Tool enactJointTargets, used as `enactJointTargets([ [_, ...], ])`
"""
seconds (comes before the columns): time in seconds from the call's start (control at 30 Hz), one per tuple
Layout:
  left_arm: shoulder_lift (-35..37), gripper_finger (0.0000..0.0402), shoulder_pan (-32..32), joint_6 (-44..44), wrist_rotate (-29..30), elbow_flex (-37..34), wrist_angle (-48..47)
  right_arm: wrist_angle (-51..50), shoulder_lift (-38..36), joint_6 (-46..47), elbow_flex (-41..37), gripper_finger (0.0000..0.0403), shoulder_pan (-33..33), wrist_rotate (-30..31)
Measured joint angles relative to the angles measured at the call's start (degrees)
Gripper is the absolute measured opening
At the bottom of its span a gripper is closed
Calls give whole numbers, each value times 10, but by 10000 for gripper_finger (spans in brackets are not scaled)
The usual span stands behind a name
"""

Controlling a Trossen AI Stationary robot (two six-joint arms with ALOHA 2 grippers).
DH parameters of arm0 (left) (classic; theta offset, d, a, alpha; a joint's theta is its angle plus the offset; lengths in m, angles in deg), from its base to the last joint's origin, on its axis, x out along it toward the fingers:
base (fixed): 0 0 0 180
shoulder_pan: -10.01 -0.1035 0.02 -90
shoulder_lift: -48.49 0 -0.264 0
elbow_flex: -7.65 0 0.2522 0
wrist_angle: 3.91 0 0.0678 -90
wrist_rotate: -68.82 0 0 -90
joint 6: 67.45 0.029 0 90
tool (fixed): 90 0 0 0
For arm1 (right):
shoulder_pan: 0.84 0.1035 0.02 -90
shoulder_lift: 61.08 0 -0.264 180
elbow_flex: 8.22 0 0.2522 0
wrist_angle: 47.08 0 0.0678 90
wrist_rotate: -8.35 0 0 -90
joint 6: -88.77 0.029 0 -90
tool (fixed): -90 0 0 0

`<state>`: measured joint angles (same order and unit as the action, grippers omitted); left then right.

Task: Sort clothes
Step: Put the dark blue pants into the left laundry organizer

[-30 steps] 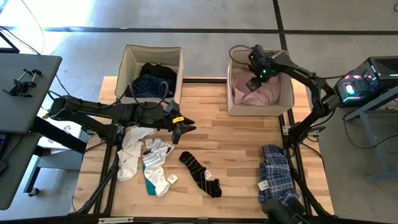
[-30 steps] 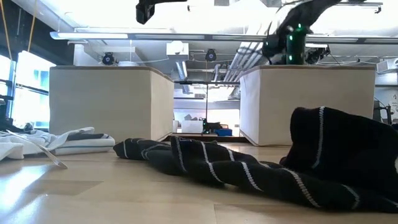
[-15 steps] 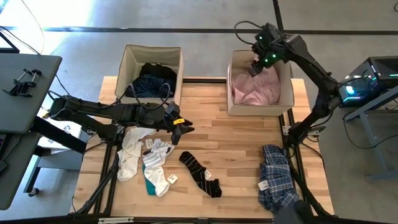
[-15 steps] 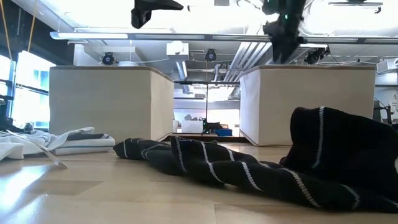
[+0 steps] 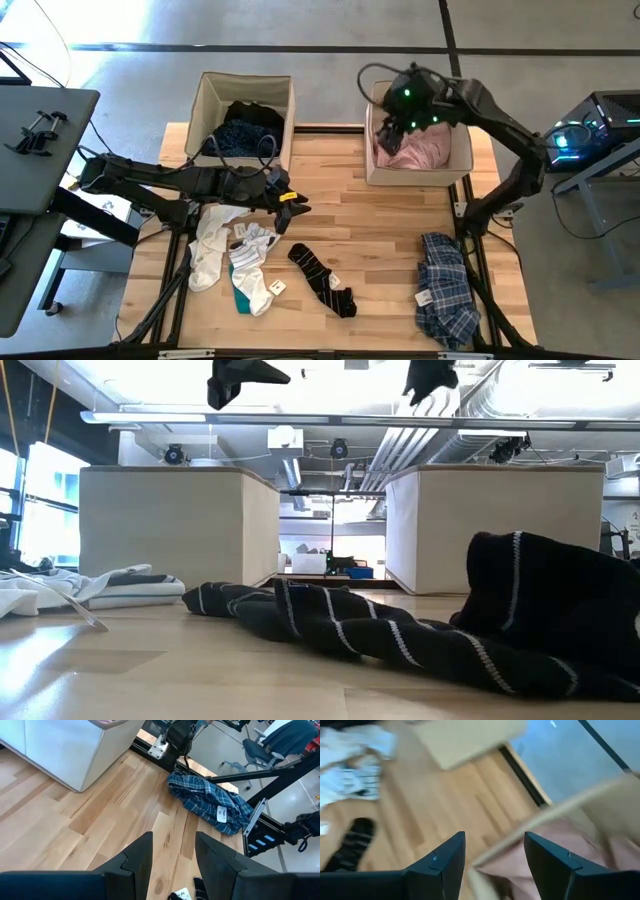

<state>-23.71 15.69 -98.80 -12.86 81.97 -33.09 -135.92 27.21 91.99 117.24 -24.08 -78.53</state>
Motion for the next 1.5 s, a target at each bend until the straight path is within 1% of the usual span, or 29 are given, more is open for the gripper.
enactJointTargets([
  [0.2,0,135,0,1,0,0,0,37,-14,9,0,190,99,-1],
  [0.3,0,135,0,3,0,0,0,50,-14,-16,-1,190,143,-3],
  [0.37,0,135,0,9,0,0,0,73,-14,-33,-1,190,171,-15],
  [0.47,0,135,0,15,0,0,0,114,-14,-35,-1,190,209,-47],
  [0.53,0,135,0,16,0,0,0,128,-14,-31,-1,190,233,-58],
  [0.67,0,135,0,16,0,0,-1,119,-9,9,-1,190,276,-29],
  [0.77,0,135,0,16,-1,0,-4,129,-6,38,-33,190,303,-22],
  [1.0,0,135,0,16,-3,0,-30,186,-6,151,-194,190,368,-37],
  [1.1,0,135,0,16,-11,0,-42,201,-6,226,-259,190,396,-66],
  [1.2,0,135,0,16,-18,0,-49,193,-6,306,-309,190,425,-95],
  [1.33,0,135,0,22,-18,0,-49,130,-6,415,-353,190,461,-110],
  [1.4,0,135,0,30,-18,0,-49,66,-6,474,-366,190,474,-123],
  [1.5,0,135,0,31,-18,0,-48,-24,-6,538,-373,190,483,-161],
])
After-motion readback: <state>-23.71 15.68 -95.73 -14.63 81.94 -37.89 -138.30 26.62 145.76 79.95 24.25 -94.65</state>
